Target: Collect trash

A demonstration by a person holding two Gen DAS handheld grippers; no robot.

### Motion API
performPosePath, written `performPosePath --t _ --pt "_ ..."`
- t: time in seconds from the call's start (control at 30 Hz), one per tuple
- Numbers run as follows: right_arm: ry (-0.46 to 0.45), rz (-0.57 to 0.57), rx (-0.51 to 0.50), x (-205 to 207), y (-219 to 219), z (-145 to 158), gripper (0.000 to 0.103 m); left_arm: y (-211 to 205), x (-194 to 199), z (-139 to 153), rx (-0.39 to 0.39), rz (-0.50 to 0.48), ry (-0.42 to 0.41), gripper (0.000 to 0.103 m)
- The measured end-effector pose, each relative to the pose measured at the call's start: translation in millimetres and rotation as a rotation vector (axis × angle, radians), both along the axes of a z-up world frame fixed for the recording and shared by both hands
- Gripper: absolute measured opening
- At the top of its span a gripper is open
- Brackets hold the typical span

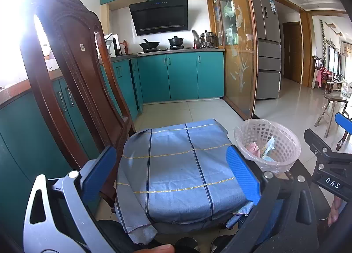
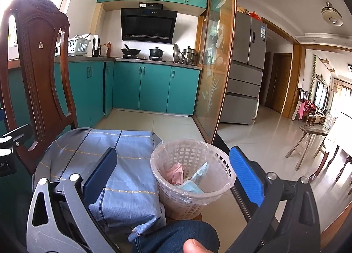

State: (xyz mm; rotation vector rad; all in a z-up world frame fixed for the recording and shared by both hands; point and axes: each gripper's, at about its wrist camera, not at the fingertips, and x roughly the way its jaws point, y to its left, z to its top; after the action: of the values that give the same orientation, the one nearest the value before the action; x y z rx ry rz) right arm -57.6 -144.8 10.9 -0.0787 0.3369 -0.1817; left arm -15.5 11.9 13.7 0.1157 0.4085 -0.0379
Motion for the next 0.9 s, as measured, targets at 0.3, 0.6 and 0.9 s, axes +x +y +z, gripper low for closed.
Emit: performPosePath --t 0.3,0.6,0.9 --pt "0.002 0.0 0.0 0.3 -0.1 -0.8 0.1 -2.9 1.0 -1.0 0.005 0.0 0.004 0.1" --pt "0.007 -0.001 0.001 1.0 -2.2 -3.7 0.1 -3.5 2.4 -2.5 0.011 0.001 0.004 0.1" --pt "0.013 -0.001 0.004 2.6 -5.3 -7.4 0.1 -3.3 4.9 -6.3 0.014 -0.006 0.013 0.1"
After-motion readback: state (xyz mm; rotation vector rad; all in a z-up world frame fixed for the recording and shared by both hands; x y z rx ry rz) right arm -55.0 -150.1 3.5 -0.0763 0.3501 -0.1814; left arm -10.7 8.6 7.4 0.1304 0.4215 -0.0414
